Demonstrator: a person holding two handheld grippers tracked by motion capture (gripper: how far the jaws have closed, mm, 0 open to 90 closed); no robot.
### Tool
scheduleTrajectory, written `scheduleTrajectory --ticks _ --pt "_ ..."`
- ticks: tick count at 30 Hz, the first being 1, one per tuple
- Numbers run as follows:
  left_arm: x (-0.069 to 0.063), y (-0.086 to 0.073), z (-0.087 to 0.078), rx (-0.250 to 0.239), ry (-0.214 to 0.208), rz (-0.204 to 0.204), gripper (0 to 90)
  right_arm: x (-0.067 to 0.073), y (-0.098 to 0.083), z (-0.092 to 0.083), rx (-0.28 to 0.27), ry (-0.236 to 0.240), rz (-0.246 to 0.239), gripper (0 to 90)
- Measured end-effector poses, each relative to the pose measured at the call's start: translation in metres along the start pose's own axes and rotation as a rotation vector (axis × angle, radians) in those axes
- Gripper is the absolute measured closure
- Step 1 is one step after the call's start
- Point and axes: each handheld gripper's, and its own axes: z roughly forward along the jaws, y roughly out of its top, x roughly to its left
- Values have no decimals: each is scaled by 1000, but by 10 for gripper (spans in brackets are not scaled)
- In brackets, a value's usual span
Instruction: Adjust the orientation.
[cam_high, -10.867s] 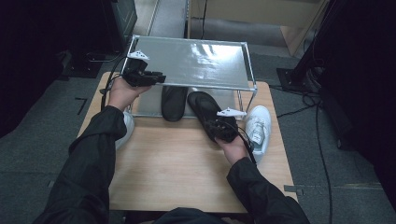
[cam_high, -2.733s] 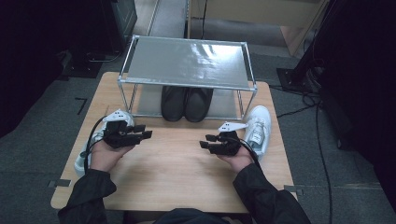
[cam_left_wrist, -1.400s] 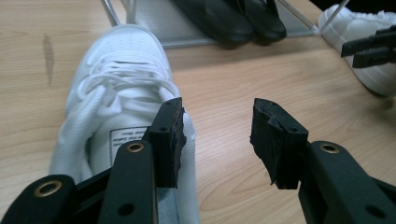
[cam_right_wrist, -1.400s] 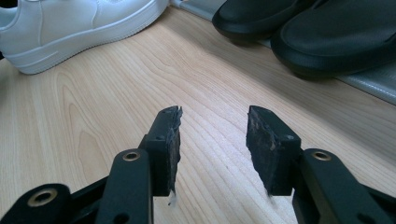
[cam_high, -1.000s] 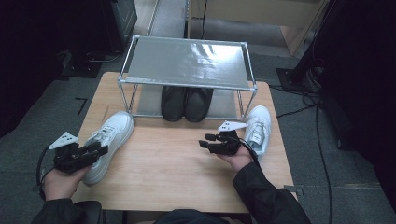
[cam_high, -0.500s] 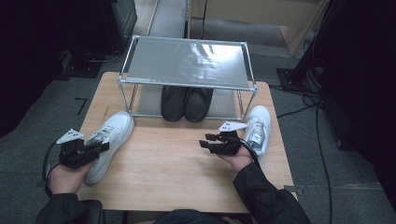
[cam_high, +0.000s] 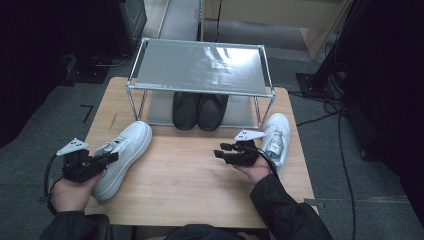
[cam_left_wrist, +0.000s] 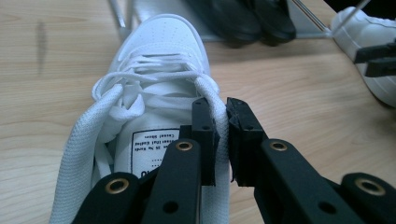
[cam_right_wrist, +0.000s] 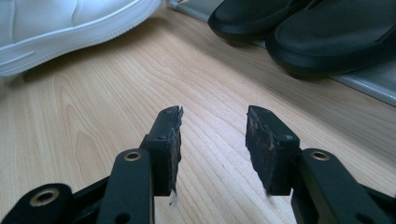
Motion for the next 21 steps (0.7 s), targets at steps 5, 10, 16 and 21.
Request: scheduleTrajectory --ticks 5,10,16,21 --pt "-20 4 8 -14 -64 9 835 0 0 0 1 2 3 558" --pt "-33 7 20 -4 -97 18 837 1 0 1 8 5 -5 558" --pt "-46 8 33 21 -115 37 836 3 0 1 8 8 -4 560" --pt "-58 8 46 53 -124 72 837 3 0 1 7 12 -6 560"
